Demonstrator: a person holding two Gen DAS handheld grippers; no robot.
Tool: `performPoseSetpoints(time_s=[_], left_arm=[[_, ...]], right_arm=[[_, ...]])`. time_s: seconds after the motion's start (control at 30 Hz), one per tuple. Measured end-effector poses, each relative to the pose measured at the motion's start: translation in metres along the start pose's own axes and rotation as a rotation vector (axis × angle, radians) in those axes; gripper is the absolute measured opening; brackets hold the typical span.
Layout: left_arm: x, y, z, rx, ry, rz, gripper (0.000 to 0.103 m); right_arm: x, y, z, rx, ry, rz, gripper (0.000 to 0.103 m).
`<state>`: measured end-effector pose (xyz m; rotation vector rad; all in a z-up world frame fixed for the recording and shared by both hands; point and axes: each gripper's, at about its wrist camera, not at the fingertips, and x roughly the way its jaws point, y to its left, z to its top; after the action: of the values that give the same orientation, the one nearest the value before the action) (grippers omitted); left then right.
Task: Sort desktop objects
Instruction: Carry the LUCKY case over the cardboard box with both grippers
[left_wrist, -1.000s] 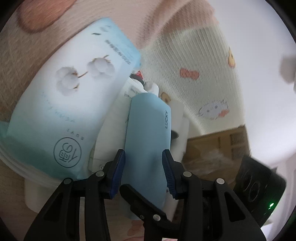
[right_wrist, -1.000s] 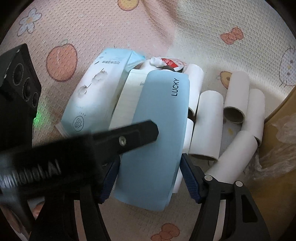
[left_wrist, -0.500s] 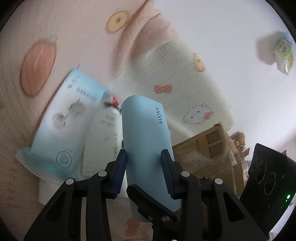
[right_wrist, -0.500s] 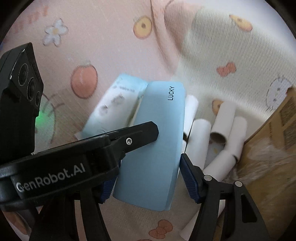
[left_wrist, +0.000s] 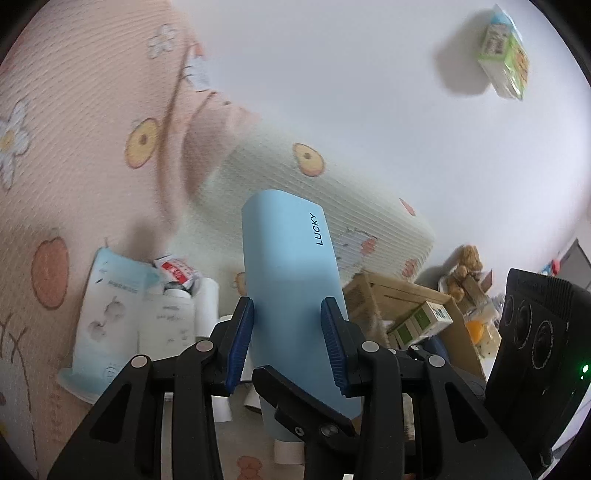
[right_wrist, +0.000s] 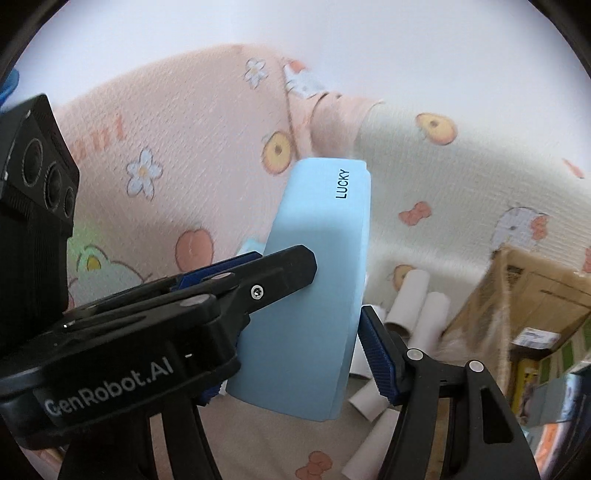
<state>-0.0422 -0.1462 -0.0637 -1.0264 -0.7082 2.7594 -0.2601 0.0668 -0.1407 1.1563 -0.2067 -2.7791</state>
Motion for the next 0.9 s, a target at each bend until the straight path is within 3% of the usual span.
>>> performPoseSetpoints(time_s=[0.53,0.9], left_arm=[[0.019,-0.094,-0.006,0.128,0.024,-0.023,0.041],[0.065,-0.165,-0.018,0.217,0.098,-0.078,0.041]], right_arm=[[-0.064,-0.064,-0.013,0.108,-0.076,-0.035,0.063],[-0.099,-0.127,-0.03,0.247,-0.12,-0.096,0.063]])
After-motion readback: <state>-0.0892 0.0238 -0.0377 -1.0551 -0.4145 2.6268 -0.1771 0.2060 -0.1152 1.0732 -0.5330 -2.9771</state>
